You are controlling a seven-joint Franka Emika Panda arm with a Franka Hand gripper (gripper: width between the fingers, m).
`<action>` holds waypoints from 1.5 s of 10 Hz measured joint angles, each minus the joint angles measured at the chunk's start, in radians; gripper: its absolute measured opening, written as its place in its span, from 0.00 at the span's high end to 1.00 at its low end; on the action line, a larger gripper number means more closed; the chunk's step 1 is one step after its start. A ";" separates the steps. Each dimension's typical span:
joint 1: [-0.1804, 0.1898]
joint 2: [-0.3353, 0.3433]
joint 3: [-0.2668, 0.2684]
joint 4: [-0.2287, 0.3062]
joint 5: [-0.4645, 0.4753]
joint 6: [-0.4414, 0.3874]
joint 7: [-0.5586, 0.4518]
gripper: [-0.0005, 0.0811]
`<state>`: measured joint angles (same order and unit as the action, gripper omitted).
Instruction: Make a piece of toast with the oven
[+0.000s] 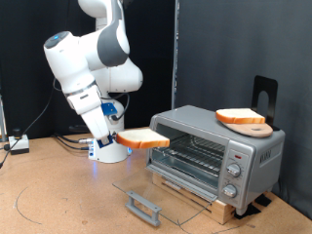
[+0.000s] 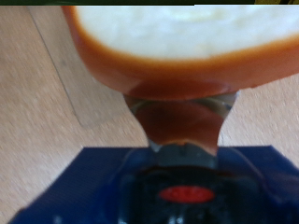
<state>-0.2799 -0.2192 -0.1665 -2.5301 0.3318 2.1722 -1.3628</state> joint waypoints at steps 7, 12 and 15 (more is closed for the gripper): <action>0.046 -0.003 0.103 -0.118 0.033 0.181 -0.001 0.51; 0.109 -0.084 0.190 -0.211 0.129 0.249 0.036 0.51; 0.129 -0.101 0.256 -0.267 0.138 0.368 0.083 0.51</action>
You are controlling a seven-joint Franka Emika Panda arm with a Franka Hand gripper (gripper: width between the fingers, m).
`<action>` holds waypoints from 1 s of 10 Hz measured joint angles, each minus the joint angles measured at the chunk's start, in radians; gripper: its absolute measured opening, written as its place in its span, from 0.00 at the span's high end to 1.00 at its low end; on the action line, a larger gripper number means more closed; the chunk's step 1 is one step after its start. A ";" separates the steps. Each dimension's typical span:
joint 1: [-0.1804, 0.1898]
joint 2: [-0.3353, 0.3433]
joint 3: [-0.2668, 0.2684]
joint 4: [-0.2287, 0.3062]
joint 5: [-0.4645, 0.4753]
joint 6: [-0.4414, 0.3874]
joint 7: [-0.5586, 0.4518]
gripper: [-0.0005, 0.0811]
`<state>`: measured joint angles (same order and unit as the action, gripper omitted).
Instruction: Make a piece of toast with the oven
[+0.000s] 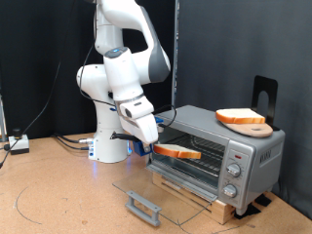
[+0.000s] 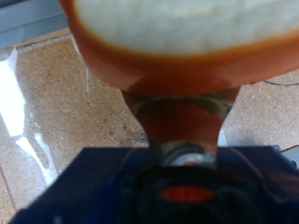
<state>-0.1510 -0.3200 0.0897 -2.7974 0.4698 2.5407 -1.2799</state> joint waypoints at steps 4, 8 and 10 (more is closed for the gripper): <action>-0.018 0.069 0.026 0.001 -0.043 0.107 0.049 0.51; -0.019 0.092 0.018 0.035 0.002 0.091 0.014 0.51; -0.018 0.083 0.017 0.045 0.021 0.047 -0.008 0.51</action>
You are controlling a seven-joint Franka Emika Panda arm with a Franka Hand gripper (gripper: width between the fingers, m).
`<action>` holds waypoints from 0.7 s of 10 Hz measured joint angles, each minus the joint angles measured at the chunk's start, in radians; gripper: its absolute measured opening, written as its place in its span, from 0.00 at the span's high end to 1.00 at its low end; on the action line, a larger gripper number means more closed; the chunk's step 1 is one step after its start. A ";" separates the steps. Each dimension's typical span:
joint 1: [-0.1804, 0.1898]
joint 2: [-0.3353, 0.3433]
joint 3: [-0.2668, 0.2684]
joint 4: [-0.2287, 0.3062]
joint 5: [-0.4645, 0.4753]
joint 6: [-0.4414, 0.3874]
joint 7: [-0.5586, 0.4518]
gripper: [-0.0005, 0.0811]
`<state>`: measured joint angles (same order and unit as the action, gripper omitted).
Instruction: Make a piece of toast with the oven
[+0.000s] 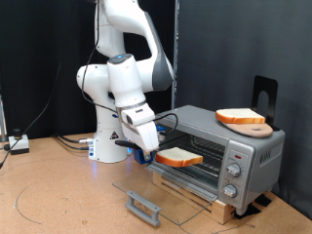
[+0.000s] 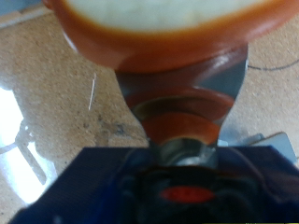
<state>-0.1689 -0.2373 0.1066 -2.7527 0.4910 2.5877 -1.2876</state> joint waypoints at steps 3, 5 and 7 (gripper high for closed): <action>0.021 -0.042 0.002 -0.020 0.028 -0.051 -0.033 0.51; 0.049 -0.089 0.013 -0.049 0.051 -0.081 -0.034 0.51; 0.074 -0.128 0.032 -0.069 0.071 -0.099 -0.019 0.51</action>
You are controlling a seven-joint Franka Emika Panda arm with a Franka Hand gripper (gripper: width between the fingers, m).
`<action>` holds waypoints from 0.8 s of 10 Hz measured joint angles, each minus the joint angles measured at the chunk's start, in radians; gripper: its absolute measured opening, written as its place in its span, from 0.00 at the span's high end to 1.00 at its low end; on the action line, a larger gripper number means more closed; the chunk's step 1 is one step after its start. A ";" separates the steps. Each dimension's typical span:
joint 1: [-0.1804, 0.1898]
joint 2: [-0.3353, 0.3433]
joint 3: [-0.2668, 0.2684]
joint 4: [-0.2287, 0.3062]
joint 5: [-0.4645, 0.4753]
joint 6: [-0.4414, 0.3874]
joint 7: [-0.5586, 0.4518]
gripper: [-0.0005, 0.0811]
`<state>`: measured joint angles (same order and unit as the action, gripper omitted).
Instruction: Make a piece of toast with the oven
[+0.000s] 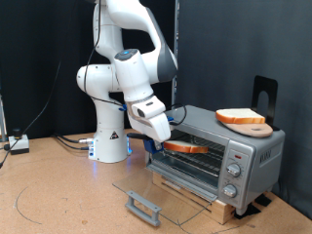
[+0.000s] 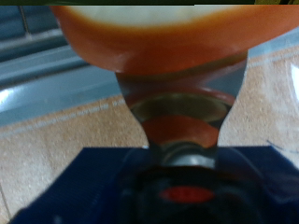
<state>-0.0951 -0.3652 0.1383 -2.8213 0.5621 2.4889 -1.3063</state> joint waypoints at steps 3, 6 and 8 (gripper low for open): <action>0.005 -0.006 0.040 -0.003 0.001 0.019 0.057 0.51; -0.018 0.064 0.059 -0.004 -0.036 0.140 0.065 0.51; -0.031 0.111 0.057 0.009 -0.040 0.164 0.064 0.51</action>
<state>-0.1264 -0.2539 0.1951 -2.8123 0.5224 2.6526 -1.2420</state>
